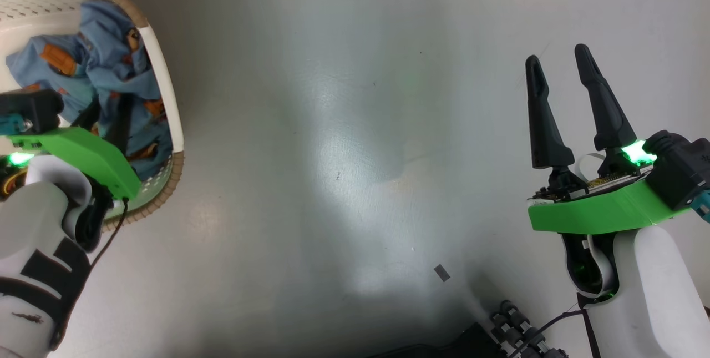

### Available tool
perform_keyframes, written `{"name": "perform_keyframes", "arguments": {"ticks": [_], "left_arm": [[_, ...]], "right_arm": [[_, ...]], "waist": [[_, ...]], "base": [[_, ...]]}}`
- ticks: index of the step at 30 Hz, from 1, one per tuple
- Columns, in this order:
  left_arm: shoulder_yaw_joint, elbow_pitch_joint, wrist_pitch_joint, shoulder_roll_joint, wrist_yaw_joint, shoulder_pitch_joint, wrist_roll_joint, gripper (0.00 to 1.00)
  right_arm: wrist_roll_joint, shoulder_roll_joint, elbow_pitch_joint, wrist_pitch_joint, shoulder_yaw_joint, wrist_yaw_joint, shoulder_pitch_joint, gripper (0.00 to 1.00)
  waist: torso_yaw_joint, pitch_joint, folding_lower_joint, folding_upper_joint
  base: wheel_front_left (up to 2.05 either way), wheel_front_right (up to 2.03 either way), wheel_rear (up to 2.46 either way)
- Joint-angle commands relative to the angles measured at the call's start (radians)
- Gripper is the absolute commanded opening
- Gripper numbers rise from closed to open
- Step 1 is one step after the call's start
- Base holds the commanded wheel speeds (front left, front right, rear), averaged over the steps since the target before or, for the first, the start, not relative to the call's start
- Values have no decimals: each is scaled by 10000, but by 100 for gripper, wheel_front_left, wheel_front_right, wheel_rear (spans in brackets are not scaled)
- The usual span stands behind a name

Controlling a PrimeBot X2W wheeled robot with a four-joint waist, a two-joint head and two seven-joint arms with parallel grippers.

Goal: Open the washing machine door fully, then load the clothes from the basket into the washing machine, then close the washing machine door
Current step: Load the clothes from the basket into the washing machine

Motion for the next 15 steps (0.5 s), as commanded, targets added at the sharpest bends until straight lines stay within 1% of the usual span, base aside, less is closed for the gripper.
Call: {"name": "perform_keyframes", "arguments": {"ticks": [1, 6, 9, 12, 15], "left_arm": [[129, -67, -65, 460, -17, -3, -149, 0], [-184, -220, -65, 495, -17, -85, -633, 0], [-161, -228, -65, 490, -17, -50, -806, 0], [115, -201, -65, 440, -17, 61, -834, 0], [608, -342, -65, 453, -17, 272, -837, 0]], "right_arm": [[-108, 25, -245, -49, 205, 39, 361, 100], [-153, 14, -222, -49, 122, 39, 349, 100], [-162, 12, -203, -49, 89, 39, 326, 100], [-157, -5, -143, -49, 46, 39, 333, 100], [-141, -25, -69, -49, 16, 39, 348, 100]], "waist": [[7, -4, 0, 0], [73, -132, 0, 0], [138, -313, 0, 0], [224, -554, 0, 0], [298, -813, 0, 0]], "base": [[0, 0, 0], [0, 0, 0], [0, 0, 0], [0, 0, 0], [0, 0, 0]]}}
